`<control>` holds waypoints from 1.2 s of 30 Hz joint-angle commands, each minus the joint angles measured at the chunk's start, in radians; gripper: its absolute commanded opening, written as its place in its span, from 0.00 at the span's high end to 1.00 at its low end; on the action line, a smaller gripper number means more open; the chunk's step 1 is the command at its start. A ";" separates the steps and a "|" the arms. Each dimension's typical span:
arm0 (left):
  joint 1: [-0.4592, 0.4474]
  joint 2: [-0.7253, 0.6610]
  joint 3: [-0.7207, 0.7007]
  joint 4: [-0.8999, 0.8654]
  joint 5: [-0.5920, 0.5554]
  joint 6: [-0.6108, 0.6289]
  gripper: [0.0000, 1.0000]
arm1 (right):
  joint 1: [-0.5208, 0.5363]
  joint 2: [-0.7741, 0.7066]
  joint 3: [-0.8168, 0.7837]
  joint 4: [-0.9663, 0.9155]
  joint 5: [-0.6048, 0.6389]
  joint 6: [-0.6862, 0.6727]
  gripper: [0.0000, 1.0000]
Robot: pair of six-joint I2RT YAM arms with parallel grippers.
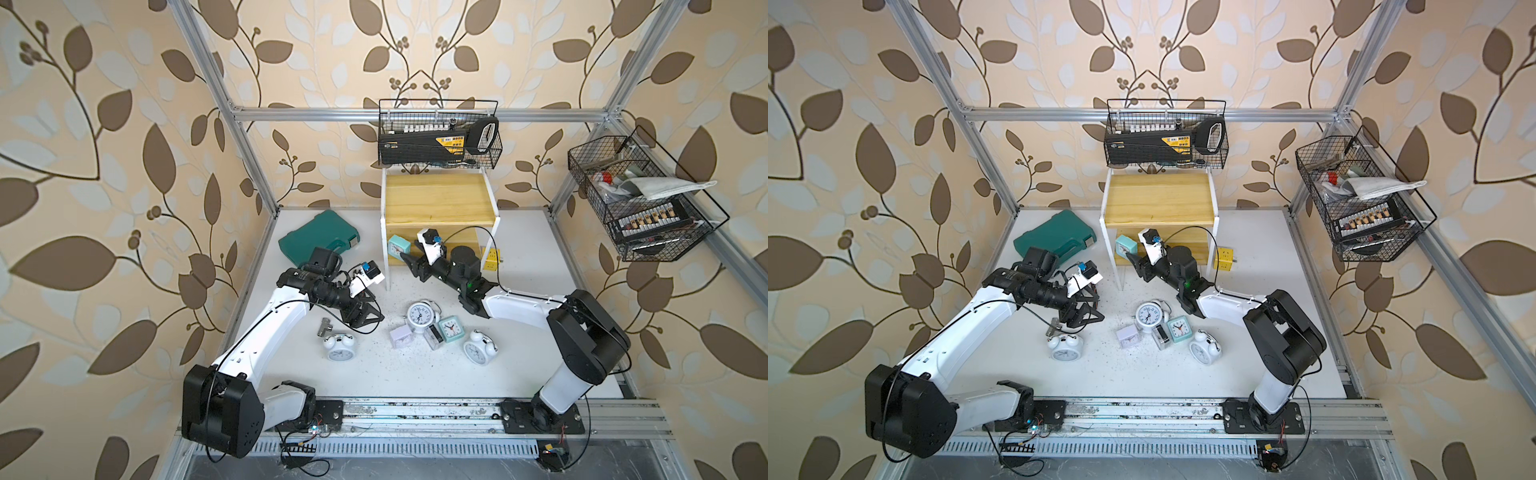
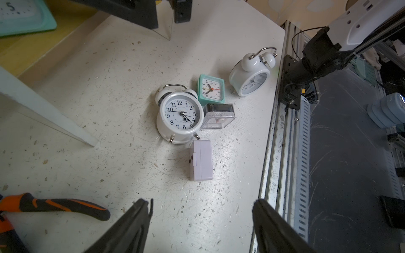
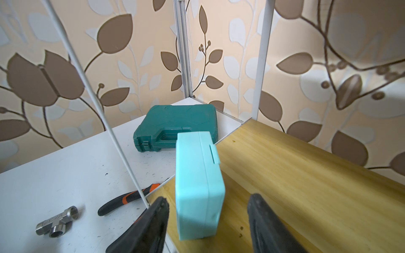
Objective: Place the alarm clocks on the shelf by style
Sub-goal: Place the alarm on the shelf.
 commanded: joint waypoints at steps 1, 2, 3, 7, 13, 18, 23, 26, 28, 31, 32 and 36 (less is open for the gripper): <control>0.014 0.002 -0.003 -0.009 0.036 0.014 0.23 | 0.005 -0.020 -0.021 -0.017 0.033 -0.010 0.40; 0.013 0.002 -0.004 -0.008 0.037 0.014 0.22 | 0.006 -0.020 -0.025 -0.017 0.037 -0.010 0.40; 0.014 0.001 -0.003 -0.008 0.037 0.015 0.22 | 0.005 -0.021 -0.027 -0.019 0.041 -0.010 0.40; 0.013 0.005 -0.003 -0.008 0.040 0.015 0.22 | 0.004 -0.023 -0.034 -0.023 0.071 -0.009 0.43; 0.013 0.014 -0.003 -0.012 0.043 0.019 0.22 | 0.005 -0.006 -0.008 -0.043 0.080 -0.009 0.50; 0.013 0.013 -0.007 -0.016 0.046 0.026 0.22 | 0.005 0.017 0.025 -0.060 0.080 -0.010 0.68; 0.013 0.016 -0.009 -0.018 0.049 0.035 0.22 | 0.007 0.028 0.047 -0.073 0.067 -0.011 0.71; 0.013 0.025 -0.010 -0.021 0.054 0.039 0.21 | 0.010 0.026 0.052 -0.079 0.062 -0.011 0.71; 0.012 0.035 -0.015 -0.020 0.055 0.039 0.20 | 0.009 0.012 0.047 -0.086 0.060 -0.009 0.69; 0.001 0.055 -0.015 -0.019 0.037 0.037 0.19 | 0.010 -0.021 0.039 -0.121 0.071 0.008 0.56; -0.006 0.063 -0.015 -0.018 0.026 0.037 0.19 | 0.009 -0.035 0.036 -0.139 0.079 0.014 0.53; -0.046 0.093 -0.028 0.013 -0.035 0.016 0.10 | 0.009 -0.090 0.027 -0.229 0.074 0.034 0.41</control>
